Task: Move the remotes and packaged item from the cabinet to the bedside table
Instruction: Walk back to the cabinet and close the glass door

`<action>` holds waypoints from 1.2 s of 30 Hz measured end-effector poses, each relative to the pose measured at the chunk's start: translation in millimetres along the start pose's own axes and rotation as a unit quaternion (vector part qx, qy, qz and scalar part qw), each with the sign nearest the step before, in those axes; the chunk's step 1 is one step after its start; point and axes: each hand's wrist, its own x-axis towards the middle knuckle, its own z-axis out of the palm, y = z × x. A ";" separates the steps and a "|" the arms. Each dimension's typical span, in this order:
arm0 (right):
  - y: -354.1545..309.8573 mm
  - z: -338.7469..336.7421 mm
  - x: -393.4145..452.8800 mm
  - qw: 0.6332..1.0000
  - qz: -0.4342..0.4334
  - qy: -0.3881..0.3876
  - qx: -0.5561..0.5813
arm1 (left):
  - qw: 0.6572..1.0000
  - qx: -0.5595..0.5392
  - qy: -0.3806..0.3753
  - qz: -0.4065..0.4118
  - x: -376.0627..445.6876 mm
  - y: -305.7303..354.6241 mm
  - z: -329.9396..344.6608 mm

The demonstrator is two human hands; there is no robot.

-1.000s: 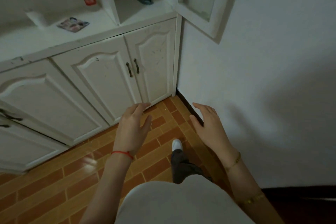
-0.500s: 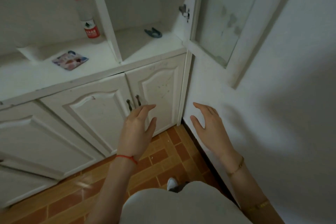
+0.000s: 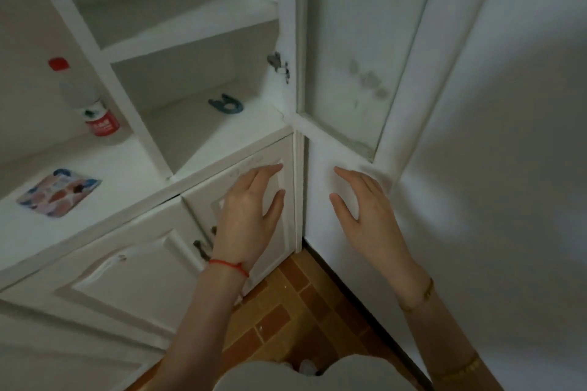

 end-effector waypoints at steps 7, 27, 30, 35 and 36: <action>-18.4 -69.6 51.2 0.981 -0.010 0.192 -0.016 | 0.988 -0.051 0.029 0.139 103.5 46.1 -2.3; -29.9 -197.5 192.5 0.915 -0.115 0.386 -0.002 | 0.946 -0.126 0.110 0.279 253.6 183.2 0.1; -28.7 -193.3 194.0 0.913 -0.129 0.387 0.015 | 0.945 -0.129 0.109 0.280 250.3 182.3 3.5; -32.4 -189.9 187.4 0.902 -0.149 0.406 0.015 | 0.943 -0.116 0.110 0.292 243.5 178.6 2.2; -33.8 -188.4 185.5 0.900 -0.159 0.406 0.016 | 0.943 -0.115 0.109 0.292 241.1 177.7 1.2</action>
